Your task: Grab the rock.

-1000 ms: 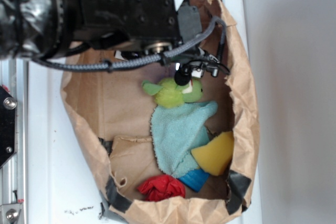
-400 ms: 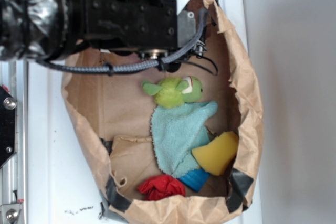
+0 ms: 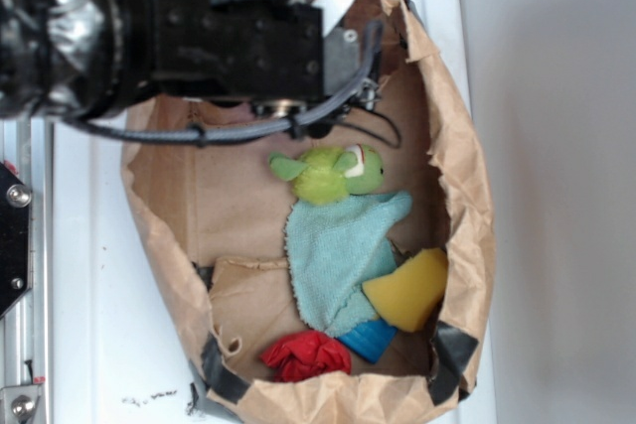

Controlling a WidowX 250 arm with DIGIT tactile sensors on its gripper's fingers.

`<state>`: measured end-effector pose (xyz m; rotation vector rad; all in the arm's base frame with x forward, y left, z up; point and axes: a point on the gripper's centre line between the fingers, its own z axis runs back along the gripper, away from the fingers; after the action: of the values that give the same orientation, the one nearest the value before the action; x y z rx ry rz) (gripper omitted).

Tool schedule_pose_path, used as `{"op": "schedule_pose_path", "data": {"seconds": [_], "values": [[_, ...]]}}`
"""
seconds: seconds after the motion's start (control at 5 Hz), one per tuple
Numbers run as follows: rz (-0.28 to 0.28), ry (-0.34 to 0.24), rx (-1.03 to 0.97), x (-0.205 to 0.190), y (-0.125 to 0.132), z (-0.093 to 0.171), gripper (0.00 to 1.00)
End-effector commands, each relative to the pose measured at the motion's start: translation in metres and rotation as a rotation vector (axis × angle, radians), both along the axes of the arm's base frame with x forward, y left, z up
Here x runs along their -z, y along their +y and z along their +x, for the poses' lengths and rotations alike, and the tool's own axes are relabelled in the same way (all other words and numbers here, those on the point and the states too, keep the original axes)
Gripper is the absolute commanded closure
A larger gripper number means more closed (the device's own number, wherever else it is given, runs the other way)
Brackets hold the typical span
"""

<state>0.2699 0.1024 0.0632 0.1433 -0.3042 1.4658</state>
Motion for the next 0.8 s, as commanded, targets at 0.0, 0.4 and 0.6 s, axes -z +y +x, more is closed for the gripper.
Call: {"op": "schedule_pose_path", "data": {"seconds": [0.0,0.4,0.6], "values": [[0.027,-0.036,-0.028,-0.0089,0.0108,0.0075,0.0],[0.038,-0.042,-0.03,-0.0077,0.0113,0.0049,0.0],[0.067,-0.028,-0.008,-0.0097,0.0145,0.0063,0.0]]}}
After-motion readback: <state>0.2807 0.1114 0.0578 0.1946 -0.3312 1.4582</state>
